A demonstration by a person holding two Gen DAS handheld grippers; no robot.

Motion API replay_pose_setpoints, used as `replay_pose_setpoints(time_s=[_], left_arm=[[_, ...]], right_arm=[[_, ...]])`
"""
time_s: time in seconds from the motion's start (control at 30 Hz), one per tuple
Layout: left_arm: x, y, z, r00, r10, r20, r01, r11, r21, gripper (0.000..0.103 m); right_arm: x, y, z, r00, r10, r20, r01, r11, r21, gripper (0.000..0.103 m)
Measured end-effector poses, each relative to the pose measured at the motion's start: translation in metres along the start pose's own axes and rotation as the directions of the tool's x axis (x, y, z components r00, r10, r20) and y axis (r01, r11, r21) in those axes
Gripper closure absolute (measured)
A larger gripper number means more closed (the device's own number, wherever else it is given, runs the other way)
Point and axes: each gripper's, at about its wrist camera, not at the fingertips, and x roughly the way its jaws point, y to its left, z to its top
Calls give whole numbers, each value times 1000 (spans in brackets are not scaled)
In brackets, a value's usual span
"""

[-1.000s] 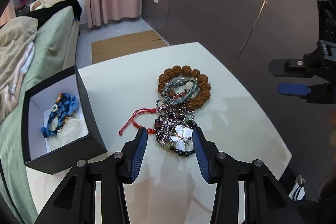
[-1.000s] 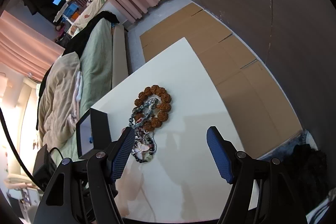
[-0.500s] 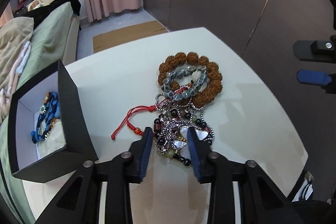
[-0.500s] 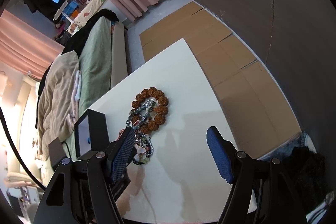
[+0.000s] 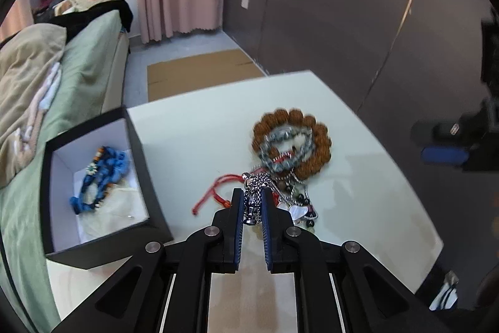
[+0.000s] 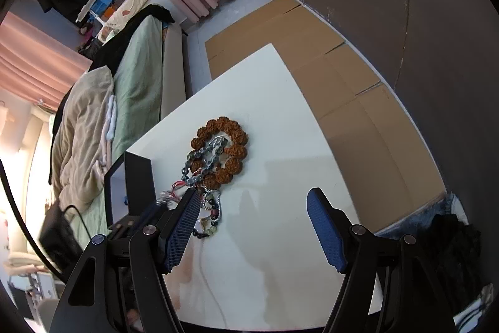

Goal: Organize jewelry
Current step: 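Lift the silver chain toward the box with the left gripper while the right grasps grey beads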

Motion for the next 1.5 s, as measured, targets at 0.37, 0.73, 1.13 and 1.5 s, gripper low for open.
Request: replay_pose_setpoints(time_s=[0.37, 0.73, 1.13, 1.5], left_arm=[[-48, 26, 18, 987, -57, 148, 75, 990, -118, 92], [-81, 56, 28, 965, -51, 256, 102, 976, -190, 92], [-109, 84, 34, 940, -46, 339, 133, 961, -240, 92], [-141, 92, 42, 916, -14, 400, 125, 959, -254, 93]], right_arm=[[19, 13, 1, 999, 34, -1, -34, 999, -5, 32], [54, 34, 8, 990, 139, -21, -139, 990, 38, 59], [89, 49, 18, 996, 83, -41, -81, 996, 50, 66], [101, 45, 24, 999, 31, -39, -27, 996, 85, 91]])
